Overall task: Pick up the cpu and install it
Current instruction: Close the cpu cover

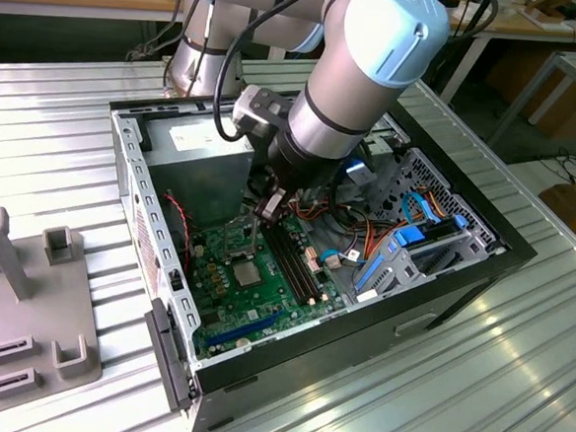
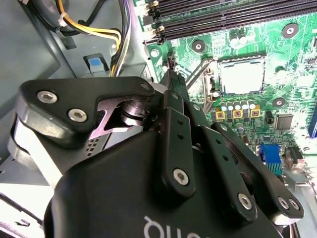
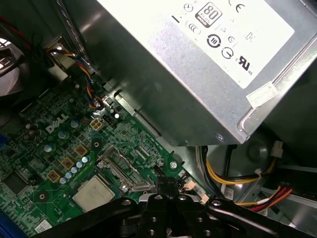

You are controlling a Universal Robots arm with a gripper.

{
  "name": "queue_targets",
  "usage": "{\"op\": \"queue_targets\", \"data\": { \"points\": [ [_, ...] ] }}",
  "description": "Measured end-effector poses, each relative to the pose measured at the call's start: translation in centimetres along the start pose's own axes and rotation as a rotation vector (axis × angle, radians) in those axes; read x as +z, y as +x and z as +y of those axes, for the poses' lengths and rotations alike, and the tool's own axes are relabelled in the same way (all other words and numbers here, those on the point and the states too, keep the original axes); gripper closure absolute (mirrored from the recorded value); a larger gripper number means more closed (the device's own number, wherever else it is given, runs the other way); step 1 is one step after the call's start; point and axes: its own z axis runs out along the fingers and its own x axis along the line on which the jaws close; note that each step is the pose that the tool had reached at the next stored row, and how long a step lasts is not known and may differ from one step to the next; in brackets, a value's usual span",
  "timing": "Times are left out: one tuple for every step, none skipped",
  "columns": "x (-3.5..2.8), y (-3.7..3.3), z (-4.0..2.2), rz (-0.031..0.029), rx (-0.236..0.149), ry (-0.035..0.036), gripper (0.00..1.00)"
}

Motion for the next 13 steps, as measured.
{"op": "queue_targets", "data": {
  "points": [
    [-0.02, 0.0, 0.0, 0.0, 0.0, 0.0, 0.89],
    [-0.06, 0.0, 0.01, 0.0002, 0.0, 0.0, 0.89],
    [-0.08, -0.01, 0.01, 0.0002, 0.0, 0.0001, 0.89],
    [-0.1, -0.01, 0.02, 0.0001, 0.0, 0.0, 0.89],
    [-0.12, -0.01, 0.02, 0.0002, 0.0, 0.0, 0.89],
    [-0.14, -0.01, 0.02, 0.0002, 0.0, 0.0, 0.89],
    [-0.16, -0.01, 0.03, 0.0002, 0.0, 0.0, 0.89],
    [-0.17, -0.02, 0.03, 0.0002, 0.0, 0.0, 0.89],
    [-0.19, -0.02, 0.03, 0.0002, 0.0, 0.0, 0.89],
    [-0.22, -0.02, 0.04, 0.0003, 0.0, 0.0, 0.89],
    [-0.23, -0.02, 0.04, 0.0002, 0.0, 0.0, 0.89],
    [-0.25, -0.02, 0.04, 0.0002, -0.001, 0.0, 0.89],
    [-0.27, -0.02, 0.05, 0.0003, -0.001, 0.0, 0.89]
  ]
}}
